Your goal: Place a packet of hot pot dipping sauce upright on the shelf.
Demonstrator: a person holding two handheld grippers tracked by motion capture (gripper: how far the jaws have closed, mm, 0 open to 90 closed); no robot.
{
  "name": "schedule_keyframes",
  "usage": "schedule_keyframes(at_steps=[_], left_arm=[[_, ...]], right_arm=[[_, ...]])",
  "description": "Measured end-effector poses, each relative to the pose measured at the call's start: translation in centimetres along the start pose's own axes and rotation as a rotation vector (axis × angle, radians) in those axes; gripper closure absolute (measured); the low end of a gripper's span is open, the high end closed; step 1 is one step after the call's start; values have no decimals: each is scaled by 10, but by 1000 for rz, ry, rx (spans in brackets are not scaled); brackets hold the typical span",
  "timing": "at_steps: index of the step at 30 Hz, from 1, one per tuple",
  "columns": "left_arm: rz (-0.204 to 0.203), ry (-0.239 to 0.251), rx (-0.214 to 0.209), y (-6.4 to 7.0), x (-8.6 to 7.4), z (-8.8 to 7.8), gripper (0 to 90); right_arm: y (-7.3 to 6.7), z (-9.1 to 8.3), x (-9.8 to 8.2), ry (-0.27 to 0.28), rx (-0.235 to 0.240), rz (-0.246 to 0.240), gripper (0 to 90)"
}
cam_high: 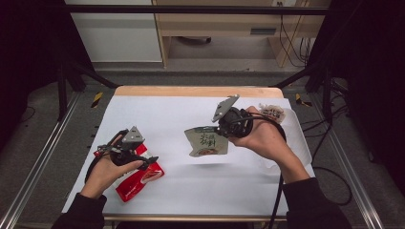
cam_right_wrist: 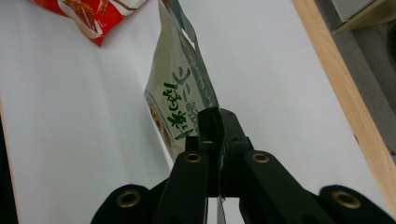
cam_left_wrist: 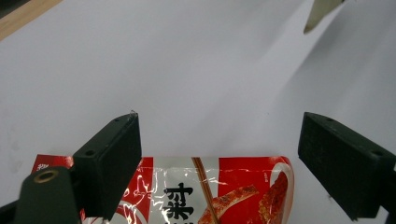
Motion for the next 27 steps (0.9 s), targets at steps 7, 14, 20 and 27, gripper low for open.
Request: schedule_keyframes(at_steps=[7, 14, 20, 27], left_arm=[[-4, -20, -2, -2, -6, 3, 127], [-12, -29, -2, -3, -9, 4, 102], [-11, -36, 3, -5, -11, 4, 95], [-15, -37, 4, -6, -12, 2, 95]], right_arm=[[13, -19, -10, 8, -37, 13, 900], [21, -33, -21, 18, -58, 37, 900], [28, -45, -26, 26, -79, 41, 900], [36, -56, -31, 36, -106, 55, 900]])
Point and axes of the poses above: each handheld gripper's, and its own axes: z roughly forward along the jaws, x roughly out of its top, y roughly to its right, the point moved 5 cm from there along z, roughly forward along the jaws, and after that the axes turned 3 degrees about -x, right-handed, at the moved point
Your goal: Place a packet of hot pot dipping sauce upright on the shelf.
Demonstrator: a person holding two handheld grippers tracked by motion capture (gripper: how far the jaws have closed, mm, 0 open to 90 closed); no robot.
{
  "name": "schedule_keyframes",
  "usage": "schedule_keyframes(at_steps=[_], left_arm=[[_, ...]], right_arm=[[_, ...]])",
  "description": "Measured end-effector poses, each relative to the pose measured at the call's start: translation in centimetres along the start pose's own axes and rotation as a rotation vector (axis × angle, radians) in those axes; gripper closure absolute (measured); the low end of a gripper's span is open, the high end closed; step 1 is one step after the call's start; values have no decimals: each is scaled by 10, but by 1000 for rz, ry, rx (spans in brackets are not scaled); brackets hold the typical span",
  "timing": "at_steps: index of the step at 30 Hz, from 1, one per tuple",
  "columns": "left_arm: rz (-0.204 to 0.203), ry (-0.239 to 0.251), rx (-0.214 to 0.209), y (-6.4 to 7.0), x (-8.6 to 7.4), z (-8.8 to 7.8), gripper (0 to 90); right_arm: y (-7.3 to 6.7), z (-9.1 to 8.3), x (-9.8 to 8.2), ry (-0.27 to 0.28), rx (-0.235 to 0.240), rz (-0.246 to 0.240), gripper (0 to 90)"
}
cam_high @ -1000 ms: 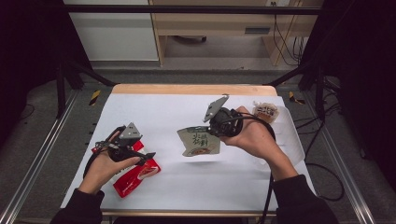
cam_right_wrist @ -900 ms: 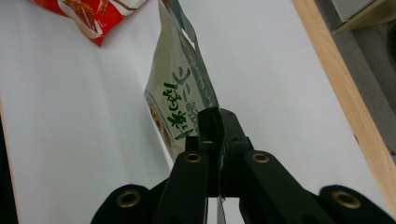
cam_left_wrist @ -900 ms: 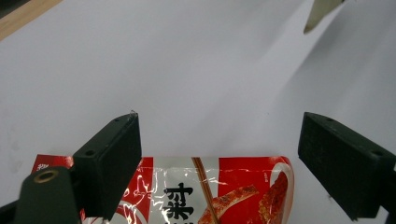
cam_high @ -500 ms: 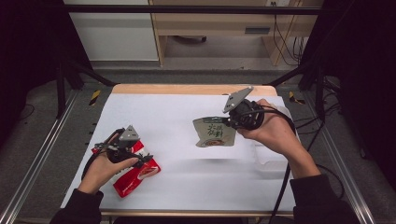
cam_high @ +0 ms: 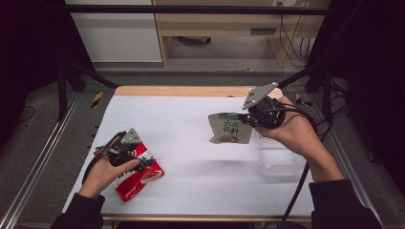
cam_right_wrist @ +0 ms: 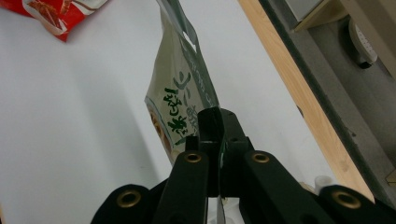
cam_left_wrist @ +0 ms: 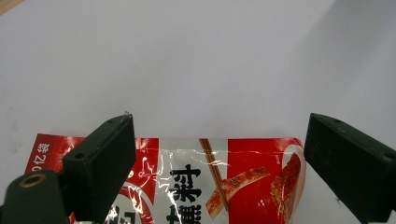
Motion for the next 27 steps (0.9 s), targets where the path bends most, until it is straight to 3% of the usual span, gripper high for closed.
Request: schedule_keyframes(at_steps=[19, 27], left_arm=[[-15, 3, -4, -3, -3, -3, 89], [-16, 0, -5, -4, -4, -3, 89]], right_arm=[[24, -29, -17, 33, -78, 44, 900], [35, -42, -33, 30, -119, 75, 900]])
Point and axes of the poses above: each handheld gripper's, and its own axes: z roughly forward along the jaws, x roughly out of its top, y roughly to its right, the point moved 5 cm from there along z, roughly forward along the jaws, and after that the axes turned 3 degrees about -x, right-handed, at the moved point
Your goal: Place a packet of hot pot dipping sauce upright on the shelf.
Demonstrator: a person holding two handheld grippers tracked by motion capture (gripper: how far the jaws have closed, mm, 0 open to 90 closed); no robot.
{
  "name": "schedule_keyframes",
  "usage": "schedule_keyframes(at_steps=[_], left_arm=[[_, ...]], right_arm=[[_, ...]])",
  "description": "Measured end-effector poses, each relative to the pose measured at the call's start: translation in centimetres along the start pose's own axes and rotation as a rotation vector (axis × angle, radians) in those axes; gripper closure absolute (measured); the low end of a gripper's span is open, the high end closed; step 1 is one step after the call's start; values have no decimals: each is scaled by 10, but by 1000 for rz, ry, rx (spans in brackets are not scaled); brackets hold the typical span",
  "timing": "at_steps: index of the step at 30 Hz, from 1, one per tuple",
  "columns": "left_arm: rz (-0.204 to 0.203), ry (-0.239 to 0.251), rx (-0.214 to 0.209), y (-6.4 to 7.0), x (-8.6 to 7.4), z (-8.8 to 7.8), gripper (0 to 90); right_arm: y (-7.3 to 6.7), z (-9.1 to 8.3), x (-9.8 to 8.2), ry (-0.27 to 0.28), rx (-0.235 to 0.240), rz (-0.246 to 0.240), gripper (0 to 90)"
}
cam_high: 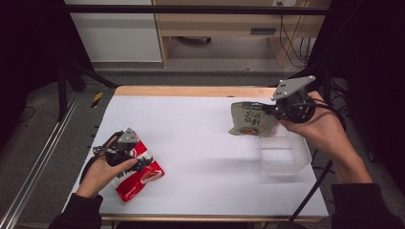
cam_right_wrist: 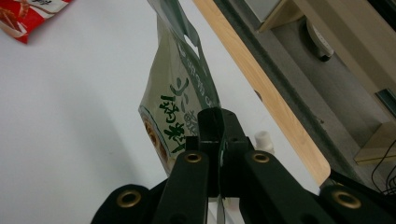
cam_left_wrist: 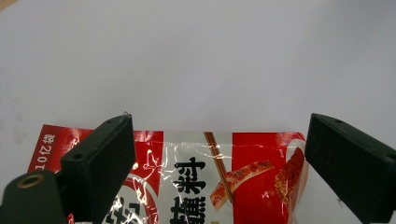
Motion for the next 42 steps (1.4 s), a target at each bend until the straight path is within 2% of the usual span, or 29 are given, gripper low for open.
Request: schedule_keyframes(at_steps=[5, 18, 26, 34, 42], left_arm=[[0, -2, 2, 0, 0, 1, 89], [-7, -4, 3, -1, -2, 0, 88], [-10, -8, 5, -2, -3, 0, 88], [-17, -6, 7, -4, -4, -2, 88], [-27, -12, 11, -8, -8, -2, 87]], right_arm=[[9, -5, -8, 16, -12, 31, 900], [28, -11, -28, 12, -52, 78, 900], [39, -13, -38, 23, -73, 87, 900], [47, -5, -50, 16, -74, 94, 900], [59, 10, -72, -16, -64, 109, 900]])
Point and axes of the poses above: each handheld gripper's, and its own axes: z roughly forward along the jaws, x roughly out of its top, y roughly to its right, the point moved 5 cm from there along z, roughly forward along the jaws, and after that the axes turned 3 degrees about -x, right-handed, at the moved point
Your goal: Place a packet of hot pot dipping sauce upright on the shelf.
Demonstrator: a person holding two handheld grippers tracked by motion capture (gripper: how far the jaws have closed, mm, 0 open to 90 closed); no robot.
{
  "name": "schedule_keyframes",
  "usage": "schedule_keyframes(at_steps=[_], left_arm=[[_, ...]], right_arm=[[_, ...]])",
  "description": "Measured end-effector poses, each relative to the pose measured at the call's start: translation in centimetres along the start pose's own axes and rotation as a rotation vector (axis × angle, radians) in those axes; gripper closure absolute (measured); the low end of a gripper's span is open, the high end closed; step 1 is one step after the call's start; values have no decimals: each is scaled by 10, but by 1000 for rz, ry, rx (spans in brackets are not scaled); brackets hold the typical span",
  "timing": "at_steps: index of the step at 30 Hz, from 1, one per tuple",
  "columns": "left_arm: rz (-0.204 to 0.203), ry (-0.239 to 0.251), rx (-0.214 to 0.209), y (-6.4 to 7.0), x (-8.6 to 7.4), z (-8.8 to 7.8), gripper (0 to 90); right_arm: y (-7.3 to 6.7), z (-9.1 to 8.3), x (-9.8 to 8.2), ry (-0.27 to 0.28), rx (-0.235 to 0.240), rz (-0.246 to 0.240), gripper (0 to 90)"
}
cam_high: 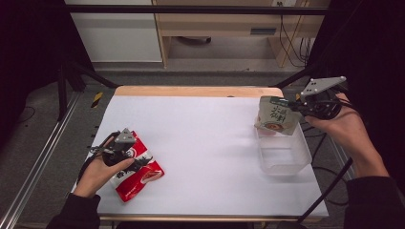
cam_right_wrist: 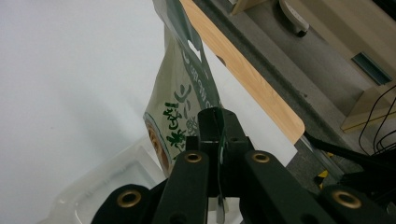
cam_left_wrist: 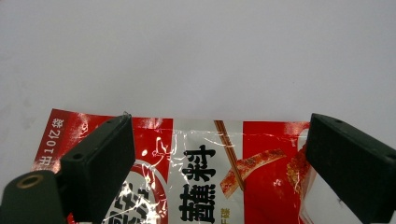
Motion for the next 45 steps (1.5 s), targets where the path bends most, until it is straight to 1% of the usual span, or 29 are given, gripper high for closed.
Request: schedule_keyframes(at_steps=[5, 9, 17, 20, 25, 29, 30, 32, 34, 39, 40, 42, 44, 45], left_arm=[[-5, -8, -1, 0, -2, 2, 88], [-6, -16, -2, 0, -2, 4, 87], [-7, -18, -3, 0, -3, 6, 87], [-5, -20, -5, 0, -3, 7, 87], [-5, -18, -4, 0, -3, 6, 87], [-7, -17, -3, 0, -3, 6, 87], [-8, -17, -3, 0, -3, 6, 87], [-8, -14, -5, 0, -3, 5, 87], [-9, -13, -7, -1, -3, 5, 87], [-9, -17, -6, -1, -3, 5, 87], [-10, -14, -5, -1, -3, 5, 87], [-9, -12, -4, -1, -3, 4, 87], [-12, -12, -4, -2, -3, 4, 87], [-12, -11, -4, -2, -3, 3, 87]], right_arm=[[8, 9, -8, -22, 8, -4, 900], [11, 14, -13, -25, 27, -18, 900], [13, 22, -19, -41, 45, -34, 900], [13, 27, -21, -41, 51, -29, 900], [11, 36, -28, -52, 62, -12, 900], [8, 43, -34, -59, 78, 16, 900], [8, 44, -35, -55, 81, 17, 900], [6, 47, -37, -47, 90, 40, 900], [5, 49, -39, -40, 100, 49, 900], [10, 51, -47, -30, 98, 99, 900], [11, 51, -49, -34, 92, 104, 900], [13, 52, -53, -38, 88, 129, 900], [15, 52, -58, -51, 86, 132, 900], [14, 55, -61, -72, 82, 139, 898]])
Point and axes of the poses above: each handheld gripper's, and its own axes: z roughly forward along the jaws, x roughly out of its top, y roughly to its right, the point moved 5 cm from there along z, roughly forward along the jaws, and after that the axes turned 3 degrees about -x, right-handed, at the moved point
